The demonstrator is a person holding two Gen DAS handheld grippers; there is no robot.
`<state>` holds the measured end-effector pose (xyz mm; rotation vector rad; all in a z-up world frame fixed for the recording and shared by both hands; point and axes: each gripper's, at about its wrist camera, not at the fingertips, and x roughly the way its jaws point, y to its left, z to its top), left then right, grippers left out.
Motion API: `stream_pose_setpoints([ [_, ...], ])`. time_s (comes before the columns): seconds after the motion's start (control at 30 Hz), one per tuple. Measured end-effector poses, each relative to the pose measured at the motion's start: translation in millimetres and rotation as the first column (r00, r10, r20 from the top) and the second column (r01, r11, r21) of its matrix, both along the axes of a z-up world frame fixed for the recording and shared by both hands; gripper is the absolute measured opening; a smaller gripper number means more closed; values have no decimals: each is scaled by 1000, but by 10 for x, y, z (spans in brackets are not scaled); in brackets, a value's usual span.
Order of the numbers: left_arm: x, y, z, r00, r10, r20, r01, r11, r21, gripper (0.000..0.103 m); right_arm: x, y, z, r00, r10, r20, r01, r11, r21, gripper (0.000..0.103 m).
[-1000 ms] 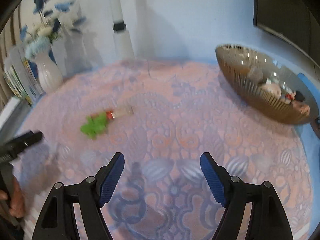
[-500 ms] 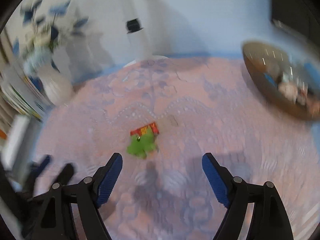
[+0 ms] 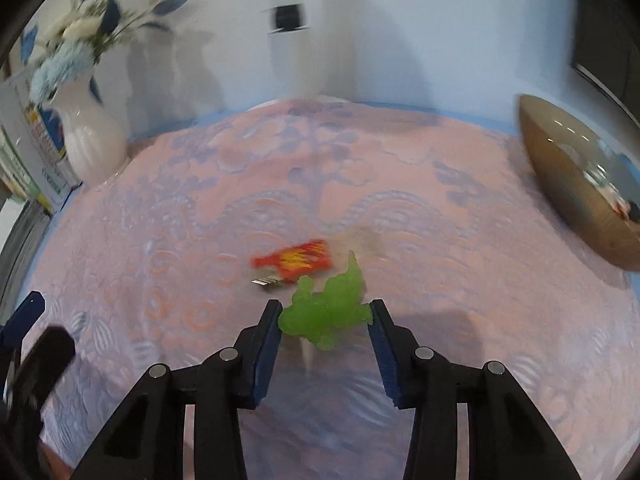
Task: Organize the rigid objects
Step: 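Grasp the red lighter with the left tool while the right tool grasps the green figure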
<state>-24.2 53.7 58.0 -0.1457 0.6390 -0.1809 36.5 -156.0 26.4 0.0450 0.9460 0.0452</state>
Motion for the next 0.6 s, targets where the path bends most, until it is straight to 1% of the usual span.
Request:
stream_pose_setpoints([
  [0.03,15,-18,-10,1000,-6,-11,6,1000,7,102,-58,-115,21,1000,-16,3,16,1000,-8,43],
  [0.1,57,-60,-43,999,-28,-41,28,999,21,102,-106,-307,26,1000,-8,0,8,1000,-10,43],
  [0.17,131,-130,-99,994,-53,-100,58,997,41,102,-138,-475,37,1000,18,7,-18,999,-51,43],
  [0.23,179,-194,-127,987,-80,-143,89,994,57,102,-152,-650,72,999,27,32,-24,995,-99,43],
  [0.3,186,-260,-91,977,-111,-183,124,990,65,102,-182,-830,107,998,22,62,-15,995,-100,43],
  [0.37,157,-371,23,963,-160,-216,181,980,82,102,-181,-1018,75,997,-3,78,9,997,-76,44],
  [0.4,129,-463,121,956,-197,-219,224,969,107,102,-182,-1100,48,997,-15,80,20,998,-58,44],
  [0.43,97,-560,221,953,-228,-202,259,955,145,102,-173,-1190,16,997,-22,72,24,1000,-17,44],
  [0.47,72,-704,332,951,-259,-170,293,931,218,102,-162,-1273,-9,998,-26,57,22,998,56,45],
  [0.5,78,-799,371,947,-280,-157,313,913,263,102,-154,-1357,-12,998,-29,47,22,992,128,49],
  [0.53,114,-919,395,939,-309,-151,342,886,314,102,-148,-1429,-26,999,-33,39,26,983,179,62],
  [0.57,196,-1051,378,926,-343,-159,378,855,356,102,-146,-1484,-40,999,-37,30,30,976,217,67],
  [0.6,288,-1137,342,914,-369,-171,407,835,372,102,-151,-1536,-49,999,-35,26,27,966,258,68],
])
